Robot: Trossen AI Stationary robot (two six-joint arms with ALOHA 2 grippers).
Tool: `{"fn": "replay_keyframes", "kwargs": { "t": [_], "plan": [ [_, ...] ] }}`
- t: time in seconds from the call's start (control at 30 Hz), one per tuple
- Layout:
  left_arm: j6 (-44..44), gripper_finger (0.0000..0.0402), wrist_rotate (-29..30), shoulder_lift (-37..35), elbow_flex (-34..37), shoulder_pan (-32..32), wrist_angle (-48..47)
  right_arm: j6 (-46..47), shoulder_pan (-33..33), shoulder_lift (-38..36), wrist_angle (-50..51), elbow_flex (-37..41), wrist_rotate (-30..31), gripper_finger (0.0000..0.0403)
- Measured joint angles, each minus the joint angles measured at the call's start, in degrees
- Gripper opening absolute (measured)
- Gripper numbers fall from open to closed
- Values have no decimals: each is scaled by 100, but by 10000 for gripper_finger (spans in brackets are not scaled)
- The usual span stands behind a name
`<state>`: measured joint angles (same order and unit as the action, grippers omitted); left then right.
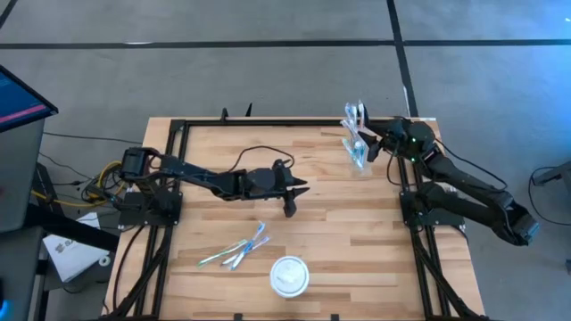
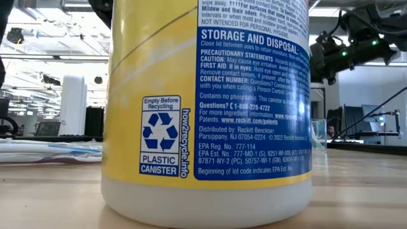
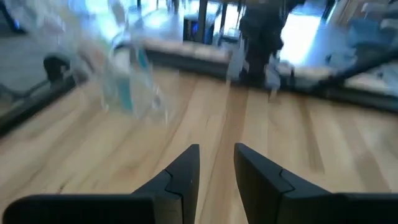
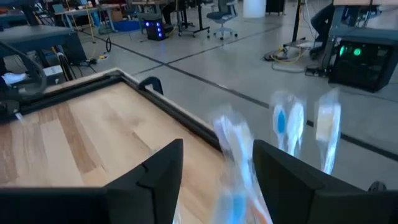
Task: Pick & Place toothbrushing station
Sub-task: Put the green toothbrush into the transparent organizer
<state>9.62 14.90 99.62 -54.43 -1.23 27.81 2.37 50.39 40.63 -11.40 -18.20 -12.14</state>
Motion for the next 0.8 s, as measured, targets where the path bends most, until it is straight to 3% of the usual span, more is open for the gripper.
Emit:
{"fn": "replay_keyframes", "kwargs": {
  "t": [0.27,0.53,0.8],
  "plan": [
    [620,95,8,-1092,756,-234,-600,-89,-104,-518,827,-500,0,180],
    [1521,95,3,-1974,1589,-891,-1310,-87,-676,-891,1427,-659,0,180],
    [2950,95,13,-2140,1674,-1573,-2577,22,-1360,-884,1449,-659,17,167]
  ]
}}
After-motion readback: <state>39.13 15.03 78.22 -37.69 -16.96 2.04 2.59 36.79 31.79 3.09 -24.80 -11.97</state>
